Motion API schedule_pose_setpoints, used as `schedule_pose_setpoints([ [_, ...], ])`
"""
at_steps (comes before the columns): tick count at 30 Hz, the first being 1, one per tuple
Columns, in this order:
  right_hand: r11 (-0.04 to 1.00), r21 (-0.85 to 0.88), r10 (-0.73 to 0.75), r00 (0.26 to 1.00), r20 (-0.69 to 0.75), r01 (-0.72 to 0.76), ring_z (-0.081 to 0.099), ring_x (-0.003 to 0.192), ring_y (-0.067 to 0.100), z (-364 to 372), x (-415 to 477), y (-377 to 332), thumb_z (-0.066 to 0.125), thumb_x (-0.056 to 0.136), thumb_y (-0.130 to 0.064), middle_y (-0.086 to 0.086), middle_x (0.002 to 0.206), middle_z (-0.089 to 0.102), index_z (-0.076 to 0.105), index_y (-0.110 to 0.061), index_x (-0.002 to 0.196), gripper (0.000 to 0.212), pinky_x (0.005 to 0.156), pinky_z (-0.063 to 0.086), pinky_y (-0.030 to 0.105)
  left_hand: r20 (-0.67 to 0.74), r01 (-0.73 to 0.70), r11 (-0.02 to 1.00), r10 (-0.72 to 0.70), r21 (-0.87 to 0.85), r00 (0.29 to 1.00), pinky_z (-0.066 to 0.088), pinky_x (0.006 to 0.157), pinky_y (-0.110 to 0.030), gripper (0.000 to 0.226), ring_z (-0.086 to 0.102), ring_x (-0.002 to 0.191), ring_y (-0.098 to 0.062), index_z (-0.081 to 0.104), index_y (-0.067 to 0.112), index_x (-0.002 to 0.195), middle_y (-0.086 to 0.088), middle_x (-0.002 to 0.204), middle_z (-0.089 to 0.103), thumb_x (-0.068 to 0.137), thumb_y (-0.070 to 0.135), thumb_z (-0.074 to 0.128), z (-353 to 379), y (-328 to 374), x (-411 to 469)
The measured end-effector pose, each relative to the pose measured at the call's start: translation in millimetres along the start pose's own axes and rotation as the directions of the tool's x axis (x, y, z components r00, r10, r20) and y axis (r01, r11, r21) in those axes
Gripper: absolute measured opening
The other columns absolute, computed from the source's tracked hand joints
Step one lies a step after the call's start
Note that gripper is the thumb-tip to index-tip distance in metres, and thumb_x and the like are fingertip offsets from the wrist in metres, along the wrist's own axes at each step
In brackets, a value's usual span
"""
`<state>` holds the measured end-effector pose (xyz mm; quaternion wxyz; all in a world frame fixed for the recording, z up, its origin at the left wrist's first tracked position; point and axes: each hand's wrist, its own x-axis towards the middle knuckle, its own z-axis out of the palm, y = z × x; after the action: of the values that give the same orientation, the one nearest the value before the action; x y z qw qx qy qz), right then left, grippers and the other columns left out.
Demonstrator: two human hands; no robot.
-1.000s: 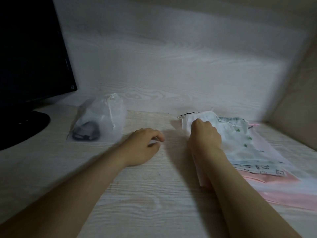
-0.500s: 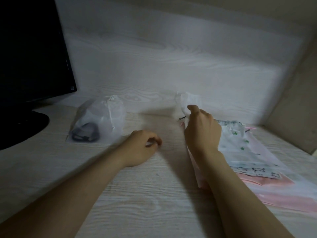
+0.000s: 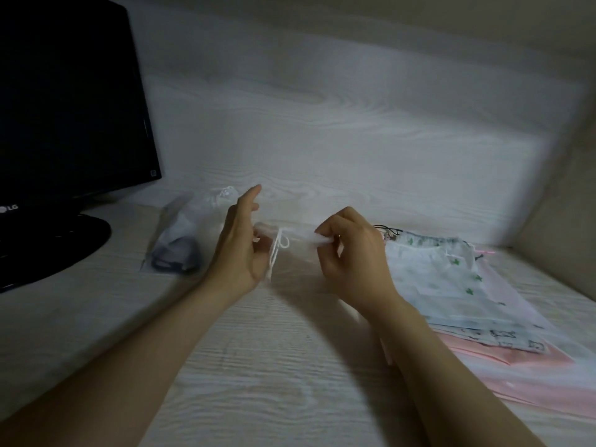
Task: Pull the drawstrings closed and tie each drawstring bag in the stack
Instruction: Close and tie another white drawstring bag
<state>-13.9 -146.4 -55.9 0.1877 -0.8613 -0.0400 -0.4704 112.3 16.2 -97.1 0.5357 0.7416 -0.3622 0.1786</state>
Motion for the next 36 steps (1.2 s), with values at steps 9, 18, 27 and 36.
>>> schedule_pose_setpoints([
  [9,0.987,-0.097,0.127,0.992,0.007,-0.125,0.053,0.077,0.009,-1,-3,6,0.068,0.082,0.0,-0.003,0.094,0.054,0.077,-0.017,0.093,0.022,0.066,0.045,0.026,0.085,-0.071,0.935,0.044,0.348,0.995,0.033,0.088,-0.04,0.017,0.051,0.105,-0.022,0.056,0.029,0.105,0.011,0.104,0.058,0.105,0.013,0.053,-9,7,1],
  [18,0.886,0.057,0.431,0.863,0.263,-0.46,0.071,0.062,0.012,2,-7,-3,0.051,0.082,-0.032,-0.003,0.064,0.07,0.061,-0.031,0.107,0.028,0.069,0.058,0.042,-0.154,-0.051,0.944,0.106,0.325,0.982,0.049,0.07,-0.041,0.019,0.057,0.076,-0.022,0.052,0.027,0.088,0.006,0.081,0.059,0.102,0.031,0.064,-19,5,7],
  [27,0.832,-0.042,0.542,0.794,0.275,-0.553,0.07,0.078,0.024,6,-12,10,0.048,0.087,-0.025,0.007,0.083,0.074,0.028,-0.028,0.156,0.072,0.082,0.055,0.037,-0.109,0.097,0.954,-0.068,0.282,0.992,0.055,0.061,-0.037,0.012,0.06,0.06,-0.014,0.06,0.026,0.078,0.009,0.058,0.062,0.085,0.024,0.069,-21,18,1],
  [36,0.874,0.016,0.479,0.865,0.149,-0.487,0.072,0.063,0.007,-7,-2,-9,0.063,0.082,-0.073,-0.009,0.068,0.074,0.071,-0.031,0.095,0.045,0.073,0.06,0.035,-0.035,0.208,0.91,-0.21,0.358,0.977,0.059,0.065,-0.039,0.016,0.062,0.071,-0.018,0.061,0.028,0.071,0.007,0.063,0.065,0.075,0.04,0.07,-21,27,-4],
])
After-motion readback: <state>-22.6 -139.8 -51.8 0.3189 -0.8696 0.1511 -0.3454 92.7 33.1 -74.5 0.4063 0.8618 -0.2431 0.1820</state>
